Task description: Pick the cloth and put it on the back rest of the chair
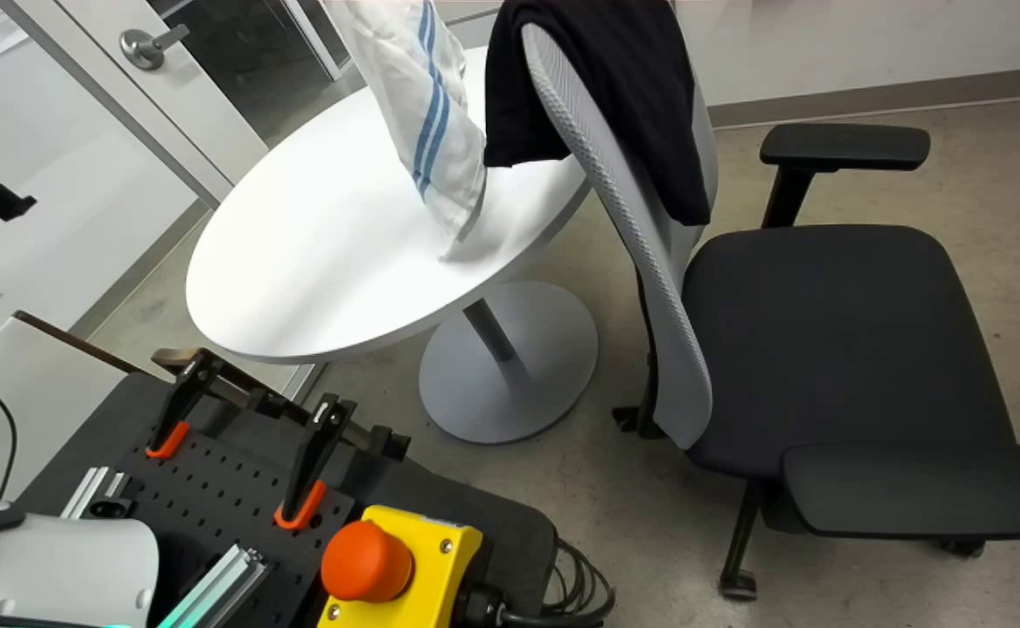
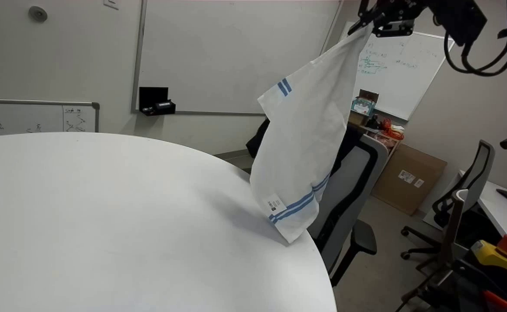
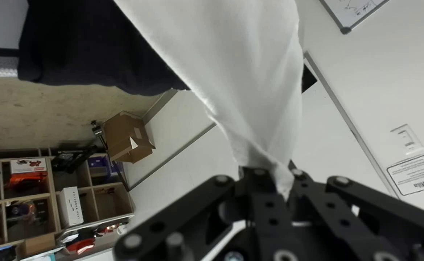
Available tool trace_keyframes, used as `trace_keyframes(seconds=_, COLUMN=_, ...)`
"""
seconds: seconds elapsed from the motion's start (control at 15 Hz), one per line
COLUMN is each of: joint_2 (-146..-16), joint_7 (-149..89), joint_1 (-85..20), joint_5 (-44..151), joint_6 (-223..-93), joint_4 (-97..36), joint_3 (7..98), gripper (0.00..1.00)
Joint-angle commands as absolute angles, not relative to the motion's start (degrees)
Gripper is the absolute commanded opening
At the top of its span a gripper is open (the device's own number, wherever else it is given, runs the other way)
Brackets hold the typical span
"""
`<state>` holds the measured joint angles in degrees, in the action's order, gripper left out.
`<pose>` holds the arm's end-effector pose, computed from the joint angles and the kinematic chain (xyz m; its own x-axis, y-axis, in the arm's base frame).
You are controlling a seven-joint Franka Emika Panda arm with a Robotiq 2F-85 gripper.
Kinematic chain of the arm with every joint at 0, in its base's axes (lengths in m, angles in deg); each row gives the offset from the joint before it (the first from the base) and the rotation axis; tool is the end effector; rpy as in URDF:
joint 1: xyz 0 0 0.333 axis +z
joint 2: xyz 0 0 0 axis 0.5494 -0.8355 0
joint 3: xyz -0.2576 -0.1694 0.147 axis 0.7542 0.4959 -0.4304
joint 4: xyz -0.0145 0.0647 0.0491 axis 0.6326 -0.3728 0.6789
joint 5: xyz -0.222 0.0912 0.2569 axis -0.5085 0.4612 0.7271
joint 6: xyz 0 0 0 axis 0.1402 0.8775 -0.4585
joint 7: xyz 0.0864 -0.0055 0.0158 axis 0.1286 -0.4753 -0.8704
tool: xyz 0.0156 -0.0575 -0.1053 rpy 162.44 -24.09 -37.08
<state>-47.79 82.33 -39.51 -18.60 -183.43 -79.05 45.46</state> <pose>0.4355 0.0196 0.4850 0.2654 -0.6416 0.7196 -0.6562 -0.6671 -0.3528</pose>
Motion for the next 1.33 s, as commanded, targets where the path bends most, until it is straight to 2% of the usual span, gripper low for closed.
trace_keyframes(seconds=0.0, joint_2=-45.93, joint_7=77.04, joint_1=-39.68, joint_5=-13.4, joint_6=-181.95, joint_4=-78.12, joint_3=47.49, gripper=0.01)
trace_keyframes(seconds=0.53, joint_2=-46.45, joint_7=65.25, joint_1=-40.7, joint_5=-2.06, joint_6=-175.03, joint_4=-71.07, joint_3=53.79, gripper=0.01)
trace_keyframes(seconds=1.27, joint_2=-53.07, joint_7=55.55, joint_1=-48.52, joint_5=11.7, joint_6=-171.1, joint_4=-63.09, joint_3=59.21, gripper=0.01)
